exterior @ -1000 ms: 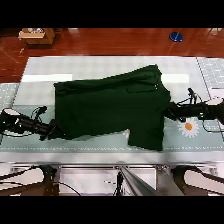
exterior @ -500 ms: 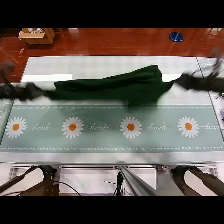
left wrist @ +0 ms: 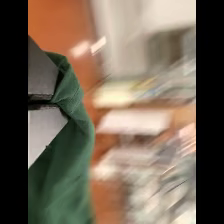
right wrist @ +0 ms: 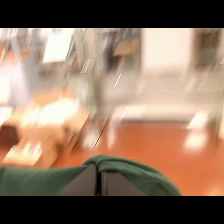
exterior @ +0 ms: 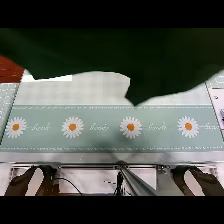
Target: Fold the shirts.
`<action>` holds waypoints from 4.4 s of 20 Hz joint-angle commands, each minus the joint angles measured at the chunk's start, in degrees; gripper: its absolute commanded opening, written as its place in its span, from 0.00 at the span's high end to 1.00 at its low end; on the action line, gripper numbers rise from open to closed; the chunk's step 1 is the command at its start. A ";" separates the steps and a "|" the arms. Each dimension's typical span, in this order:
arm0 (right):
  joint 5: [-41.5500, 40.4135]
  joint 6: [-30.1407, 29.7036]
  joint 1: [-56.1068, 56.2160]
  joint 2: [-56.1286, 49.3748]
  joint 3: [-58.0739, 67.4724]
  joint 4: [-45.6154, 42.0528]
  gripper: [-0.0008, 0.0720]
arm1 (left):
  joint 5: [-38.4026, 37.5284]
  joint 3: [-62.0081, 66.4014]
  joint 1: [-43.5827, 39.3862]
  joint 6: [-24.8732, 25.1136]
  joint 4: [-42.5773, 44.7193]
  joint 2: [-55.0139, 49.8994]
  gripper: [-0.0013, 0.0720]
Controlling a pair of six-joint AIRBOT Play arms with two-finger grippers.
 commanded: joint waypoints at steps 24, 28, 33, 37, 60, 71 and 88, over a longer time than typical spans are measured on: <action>38.88 1.84 3.98 -14.25 -16.94 -18.12 0.96 | -31.71 -34.27 -1.57 -16.06 20.98 2.80 0.95; 24.02 1.70 9.40 -24.63 -16.94 -18.23 0.96 | -19.85 -33.55 -6.43 -14.08 20.85 -9.29 0.95; 6.38 2.12 9.86 -31.56 -16.94 -18.12 0.96 | -2.97 -33.05 -10.19 -9.44 20.85 -20.96 0.95; -4.63 2.14 9.86 -36.37 -16.94 -15.67 0.96 | 11.50 -33.03 -13.18 -7.08 20.83 -28.13 0.95; 2.54 1.92 9.81 -50.42 -16.48 -19.08 0.96 | 5.51 -27.47 -15.61 -4.66 20.90 -49.33 0.95; 8.63 4.74 9.86 -57.13 -17.70 -18.01 0.91 | -2.01 -27.15 -15.08 -14.01 22.40 -55.89 0.95; 21.07 -8.79 -10.45 -34.93 -43.52 -5.05 0.32 | -25.55 -57.57 13.84 -2.73 22.88 -37.27 0.13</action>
